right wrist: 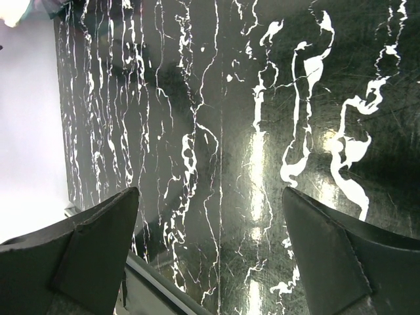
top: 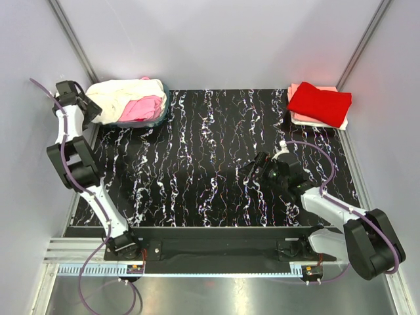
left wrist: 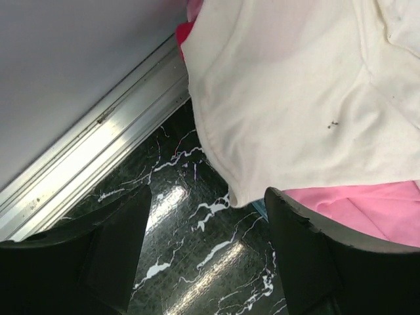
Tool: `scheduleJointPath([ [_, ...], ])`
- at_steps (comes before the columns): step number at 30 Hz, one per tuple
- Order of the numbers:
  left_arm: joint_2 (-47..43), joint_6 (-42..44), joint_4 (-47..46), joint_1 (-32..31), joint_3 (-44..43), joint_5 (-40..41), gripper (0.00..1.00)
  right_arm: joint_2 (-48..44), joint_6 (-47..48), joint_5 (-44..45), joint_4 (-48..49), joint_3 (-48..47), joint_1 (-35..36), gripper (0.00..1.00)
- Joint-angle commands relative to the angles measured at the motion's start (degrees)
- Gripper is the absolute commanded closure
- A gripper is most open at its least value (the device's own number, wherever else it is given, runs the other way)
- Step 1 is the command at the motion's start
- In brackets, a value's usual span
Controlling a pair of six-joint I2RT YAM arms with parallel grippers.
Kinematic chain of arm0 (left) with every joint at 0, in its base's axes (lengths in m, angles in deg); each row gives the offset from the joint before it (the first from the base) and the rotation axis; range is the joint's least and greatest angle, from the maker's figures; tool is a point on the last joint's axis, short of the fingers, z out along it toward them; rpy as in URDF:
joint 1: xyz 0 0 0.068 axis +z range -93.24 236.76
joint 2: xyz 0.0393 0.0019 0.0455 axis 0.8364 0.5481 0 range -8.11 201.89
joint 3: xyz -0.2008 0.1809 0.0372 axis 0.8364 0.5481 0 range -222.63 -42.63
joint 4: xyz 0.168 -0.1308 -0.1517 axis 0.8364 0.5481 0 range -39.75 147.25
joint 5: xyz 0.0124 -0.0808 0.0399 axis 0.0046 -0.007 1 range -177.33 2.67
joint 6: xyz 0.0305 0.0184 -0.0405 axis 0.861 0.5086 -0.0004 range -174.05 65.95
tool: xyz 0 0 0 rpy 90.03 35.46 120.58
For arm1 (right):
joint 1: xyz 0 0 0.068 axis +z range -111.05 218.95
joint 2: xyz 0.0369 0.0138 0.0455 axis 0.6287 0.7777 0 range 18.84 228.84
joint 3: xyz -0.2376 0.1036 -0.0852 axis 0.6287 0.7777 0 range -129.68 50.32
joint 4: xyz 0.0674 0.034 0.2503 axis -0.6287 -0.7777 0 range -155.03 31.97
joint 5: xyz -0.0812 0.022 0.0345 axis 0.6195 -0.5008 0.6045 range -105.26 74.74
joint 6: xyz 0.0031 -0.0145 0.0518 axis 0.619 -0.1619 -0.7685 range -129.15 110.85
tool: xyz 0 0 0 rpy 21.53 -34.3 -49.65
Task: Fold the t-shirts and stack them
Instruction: Grab the tshirt from the pile
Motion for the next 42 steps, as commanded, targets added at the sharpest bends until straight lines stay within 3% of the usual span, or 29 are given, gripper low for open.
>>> scheduleJointPath([
  [1,1.95,1.2,-3.6,0.03,-3.36,-1.97,0.25,-0.45,1.11,-0.81,2.99,-0.65,0.16,0.02],
  [7,3.54,-0.29,-6.58,-0.06,-2.84,-4.87,0.26,0.34,1.11,-0.81,3.0,-1.08,0.16,0.02],
  [11,5.12,-1.17,-6.84,-0.5,-3.54,-5.31,0.33,0.69,1.02,-0.9,3.0,-1.26,0.16,0.02],
  [14,5.38,-1.52,-7.55,-0.76,-3.45,-5.93,0.46,0.78,1.11,-0.81,3.0,-1.35,0.16,0.02],
  [23,3.46,-0.56,-7.82,-1.38,-3.89,-5.31,0.99,1.22,0.93,-0.63,2.82,-1.52,0.16,0.02],
  [30,-3.04,-3.97,-8.52,-2.6,-2.84,-8.2,1.0,1.57,0.93,-0.46,2.82,-1.7,0.07,0.02],
  [35,-10.16,-8.2,-9.13,-8.66,-6.34,-13.91,1.0,1.48,1.02,-0.11,2.82,-1.61,0.16,0.02],
  [36,-10.78,-9.08,-8.96,-9.98,-8.35,-17.32,1.0,1.31,0.93,-0.02,2.82,-1.44,0.16,0.02],
  [40,-12.54,-7.42,0.68,-19.36,-32.29,-23.24,1.0,0.17,0.85,0.51,2.47,-1.09,0.07,0.02],
  [42,-17.96,-9.15,-2.17,-20.8,-30.45,-25.25,1.0,-0.62,0.76,1.21,2.56,-0.38,0.07,0.02],
])
